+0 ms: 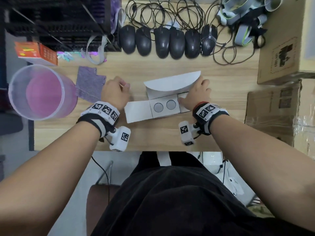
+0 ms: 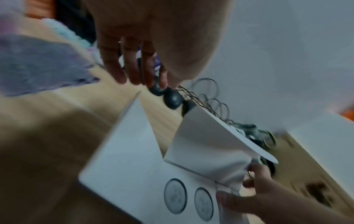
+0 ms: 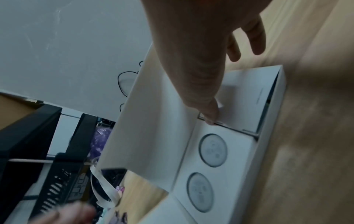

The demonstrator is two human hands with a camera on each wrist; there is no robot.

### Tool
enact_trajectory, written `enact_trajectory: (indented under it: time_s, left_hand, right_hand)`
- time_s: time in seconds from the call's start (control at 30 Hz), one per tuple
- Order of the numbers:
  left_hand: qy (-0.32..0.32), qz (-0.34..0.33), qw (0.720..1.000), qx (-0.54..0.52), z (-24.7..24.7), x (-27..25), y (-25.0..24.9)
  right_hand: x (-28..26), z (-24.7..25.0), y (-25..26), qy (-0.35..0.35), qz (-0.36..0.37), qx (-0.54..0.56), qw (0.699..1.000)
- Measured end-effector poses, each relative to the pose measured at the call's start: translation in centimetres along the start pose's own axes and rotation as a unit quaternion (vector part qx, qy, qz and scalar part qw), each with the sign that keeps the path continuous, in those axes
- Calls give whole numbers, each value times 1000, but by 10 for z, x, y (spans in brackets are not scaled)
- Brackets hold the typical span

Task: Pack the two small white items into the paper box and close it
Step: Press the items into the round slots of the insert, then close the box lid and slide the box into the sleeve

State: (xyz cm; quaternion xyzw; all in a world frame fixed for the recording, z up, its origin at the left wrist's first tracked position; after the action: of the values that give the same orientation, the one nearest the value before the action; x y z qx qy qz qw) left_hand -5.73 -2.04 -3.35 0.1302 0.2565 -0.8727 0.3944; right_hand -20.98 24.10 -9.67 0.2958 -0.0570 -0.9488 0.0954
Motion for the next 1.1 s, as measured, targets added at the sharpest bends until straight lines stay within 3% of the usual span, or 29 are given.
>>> enact_trajectory:
  time_s: [0.13,0.23,0.4,0.57,0.7,1.1]
  left_hand:
    - [177,174,966,-66,-31,-11,40]
    - [191,234,933,-196,-43,-22,34]
    - [238,106,919,-295,-66,-32,-17]
    - [260,-63,961,-66,-92,-35,-52]
    - [237,-88,967,39,-105,-37,-59]
    - [88,-40,995,20,-131,-38,-72]
  right_hand:
    - [2,-2,5,78,-11,44,996]
    - [3,-4,3,88,-22,38,995]
    - [2,-7,-1,90,-35,39,995]
    - [4,-7,-6,98,-38,51,993]
    - [7,-11,-10,114,-35,71,990]
    - [8,-15,-14,114,-41,92,988]
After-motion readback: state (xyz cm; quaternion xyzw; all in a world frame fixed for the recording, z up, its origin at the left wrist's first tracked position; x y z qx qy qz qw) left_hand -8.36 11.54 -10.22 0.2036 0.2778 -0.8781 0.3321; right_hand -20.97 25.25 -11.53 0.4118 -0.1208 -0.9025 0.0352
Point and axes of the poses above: each hand's wrist, its own x-axis towards the middle knuckle, its own z-axis out of the back of the hand, y = z × x, the point moved 7 cm from there along x, towards the middle knuckle, and after that the axes turned 4 degrees about y, right-handed, at the moved point
